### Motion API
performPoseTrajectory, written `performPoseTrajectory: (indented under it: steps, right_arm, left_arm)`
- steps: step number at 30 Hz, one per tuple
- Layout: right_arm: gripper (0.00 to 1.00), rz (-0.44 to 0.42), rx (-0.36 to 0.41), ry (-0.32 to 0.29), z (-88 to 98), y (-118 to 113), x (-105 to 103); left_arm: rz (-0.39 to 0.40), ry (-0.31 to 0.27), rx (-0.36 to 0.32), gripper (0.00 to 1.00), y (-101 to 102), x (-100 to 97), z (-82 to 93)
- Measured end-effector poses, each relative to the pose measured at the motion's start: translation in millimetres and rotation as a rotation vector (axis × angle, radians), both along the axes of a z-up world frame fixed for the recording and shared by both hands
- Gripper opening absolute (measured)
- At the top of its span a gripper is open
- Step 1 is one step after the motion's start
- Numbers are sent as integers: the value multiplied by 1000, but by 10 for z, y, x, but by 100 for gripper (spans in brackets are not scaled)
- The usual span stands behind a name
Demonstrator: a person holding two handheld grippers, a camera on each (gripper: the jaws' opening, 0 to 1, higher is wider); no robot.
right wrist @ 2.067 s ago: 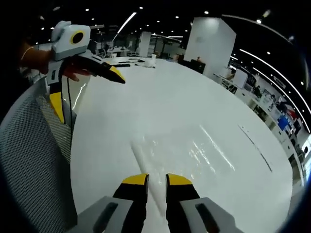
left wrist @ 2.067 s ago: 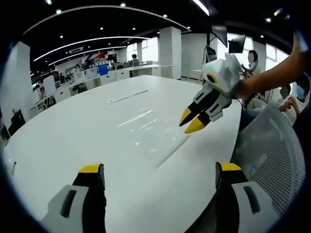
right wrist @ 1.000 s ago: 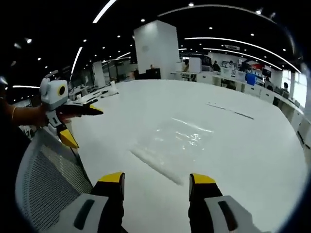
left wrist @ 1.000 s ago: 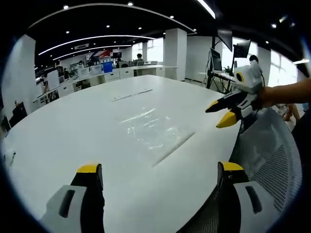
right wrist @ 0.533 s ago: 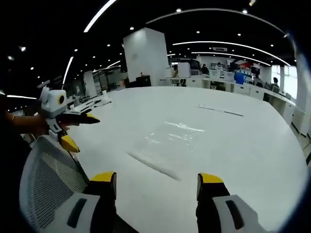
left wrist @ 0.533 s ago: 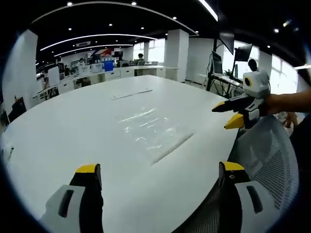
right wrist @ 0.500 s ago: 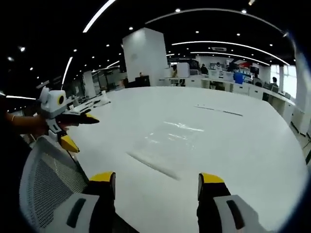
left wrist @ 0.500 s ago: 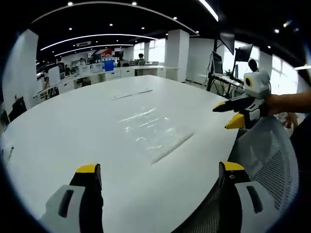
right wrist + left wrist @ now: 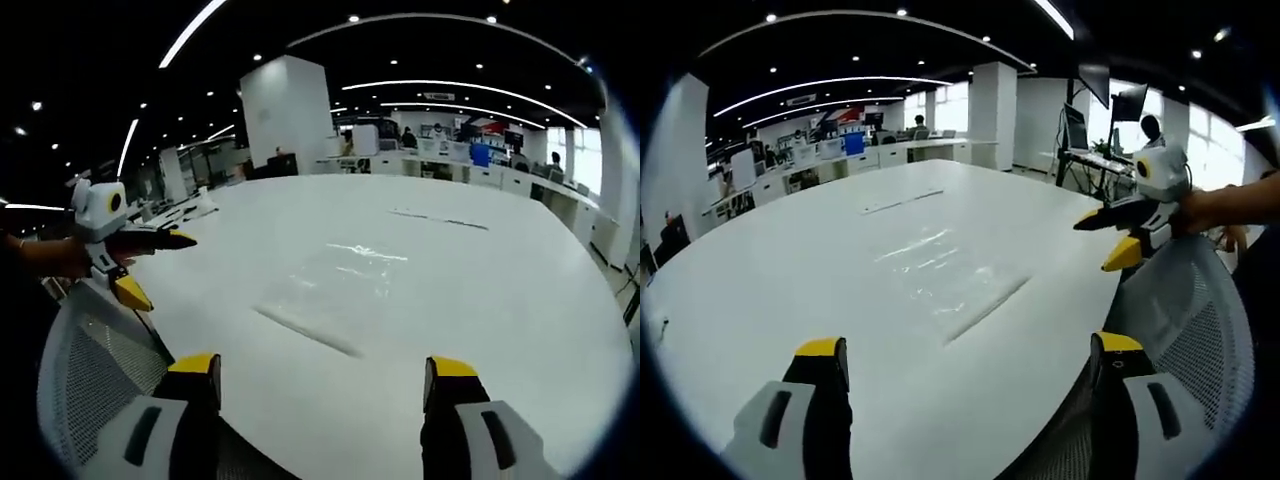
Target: Open the resealable bag by pulling the two sides of the seal apart until the entire bag opening is separated and visibly accessible.
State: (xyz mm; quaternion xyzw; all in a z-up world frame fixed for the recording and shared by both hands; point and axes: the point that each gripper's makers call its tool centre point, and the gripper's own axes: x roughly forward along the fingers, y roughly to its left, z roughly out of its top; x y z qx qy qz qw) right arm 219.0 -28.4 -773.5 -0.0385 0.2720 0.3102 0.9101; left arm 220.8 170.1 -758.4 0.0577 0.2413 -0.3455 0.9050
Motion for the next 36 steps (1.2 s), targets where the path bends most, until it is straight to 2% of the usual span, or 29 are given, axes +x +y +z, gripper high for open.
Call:
performPoseTrajectory:
  steps: [4, 19, 27, 30, 36]
  right_arm:
    - [82, -6, 24, -7, 28, 21, 0]
    - [81, 8, 12, 13, -19, 38, -34]
    - [81, 6, 10, 14, -21, 36, -37]
    - [81, 3, 10, 17, -29, 31, -37]
    - [81, 1, 4, 19, -43, 24, -35]
  left_arm:
    - [-2, -6, 11, 99, 6, -4, -8]
    - [15, -21, -17, 99, 21, 17, 39]
    - [10, -3, -20, 99, 14, -2, 18]
    - [23, 2, -56, 99, 3, 13, 42]
    - [14, 11, -59, 99, -8, 9, 33]
